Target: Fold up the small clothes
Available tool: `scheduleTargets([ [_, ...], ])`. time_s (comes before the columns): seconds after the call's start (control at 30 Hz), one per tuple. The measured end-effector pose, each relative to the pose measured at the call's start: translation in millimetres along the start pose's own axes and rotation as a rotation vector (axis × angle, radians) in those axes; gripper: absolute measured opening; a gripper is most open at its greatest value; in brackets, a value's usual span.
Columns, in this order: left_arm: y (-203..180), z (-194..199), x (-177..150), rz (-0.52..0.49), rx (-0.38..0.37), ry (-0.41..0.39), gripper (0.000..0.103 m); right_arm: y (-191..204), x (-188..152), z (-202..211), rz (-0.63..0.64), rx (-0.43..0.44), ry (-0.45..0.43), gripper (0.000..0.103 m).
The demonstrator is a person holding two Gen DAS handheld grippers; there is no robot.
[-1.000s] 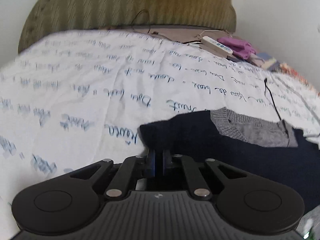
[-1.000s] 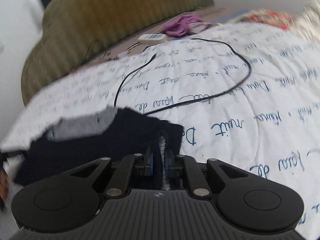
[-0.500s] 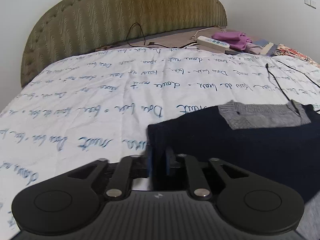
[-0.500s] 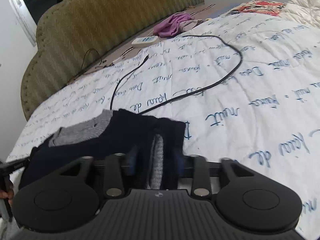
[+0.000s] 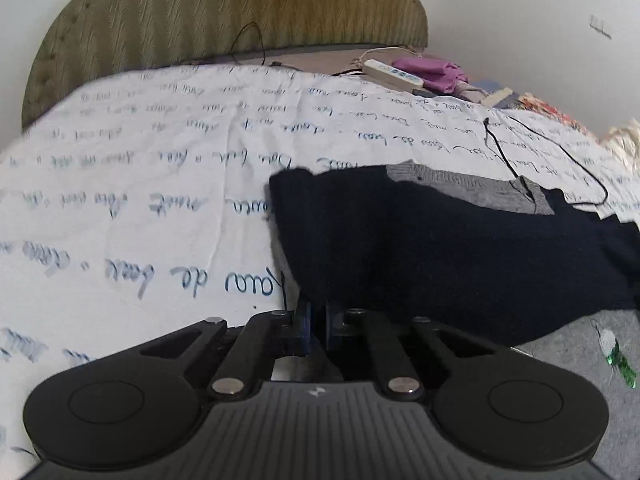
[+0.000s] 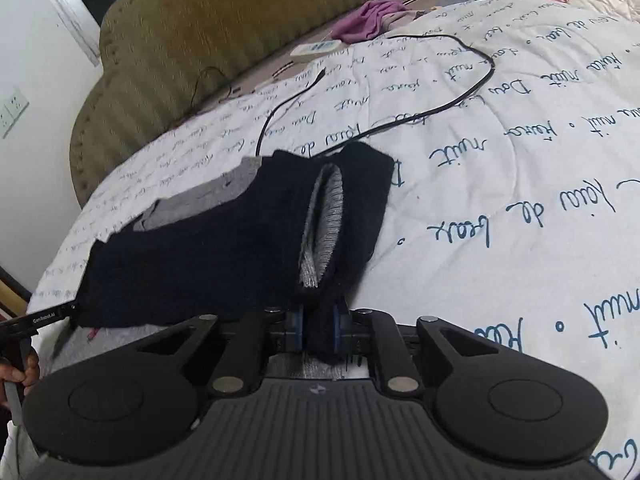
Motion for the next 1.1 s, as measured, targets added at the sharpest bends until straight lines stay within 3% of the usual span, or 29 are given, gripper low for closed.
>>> scheduleTargets([
  [0.2, 17, -9, -6, -0.003, 0.09, -0.021, 0.005, -15, -6, -4, -0.07, 0.004, -0.003, 0.014],
  [0.23, 12, -7, -6, -0.018, 0.103, -0.022, 0.005, -13, -5, -4, -0.076, 0.004, -0.005, 0.027],
  [0.27, 6, -5, -6, -0.058, 0.121, -0.03, 0.006, -11, -5, -4, -0.08, -0.002, -0.006, 0.03],
  [0.33, 0, 3, -7, -0.119, 0.147, -0.055, 0.007, -7, -7, 4, -0.08, 0.011, -0.007, 0.05],
  [0.43, 10, 32, -14, -0.075, 0.156, -0.067, 0.014, -5, -11, 34, -0.105, 0.017, -0.046, 0.061],
  [0.5, 21, 61, -24, -0.03, 0.166, -0.091, 0.015, -5, -24, 63, -0.124, 0.062, -0.071, 0.062],
  [0.63, 36, 124, -58, 0.051, 0.124, -0.185, 0.018, -3, -70, 112, -0.141, 0.122, -0.058, 0.062],
  [0.67, 39, 141, -70, 0.068, 0.125, -0.213, 0.024, -3, -82, 122, -0.141, 0.125, -0.046, 0.062],
  [0.73, 44, 171, -95, 0.127, 0.118, -0.239, 0.05, -2, -109, 136, -0.129, 0.117, -0.018, 0.062],
  [0.77, 46, 183, -109, 0.171, 0.101, -0.233, 0.074, -2, -121, 140, -0.12, 0.102, -0.002, 0.062],
  [0.8, 46, 191, -121, 0.207, 0.076, -0.218, 0.081, -3, -134, 145, -0.116, 0.088, 0.015, 0.062],
  [0.9, 35, 206, -160, 0.243, -0.038, -0.116, 0.081, -5, -169, 155, -0.132, 0.089, 0.053, 0.063],
  [1.0, 27, 213, -191, 0.302, -0.105, -0.038, 0.081, -7, -191, 167, -0.191, 0.149, 0.053, 0.063],
  [1.1, 26, 221, -209, 0.394, -0.154, -0.046, 0.081, -12, -202, 176, -0.262, 0.219, 0.062, 0.064],
])
Point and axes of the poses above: each gripper's, at about its wrist camera, not at the fingertips, and z roughly against the way its jaws point, y to its left, x to its top, the point moved 7 cm from there along -z, roughly the way its jaws point, and after that the axes turned 6 degrees about -z, right-handed, at the moved point
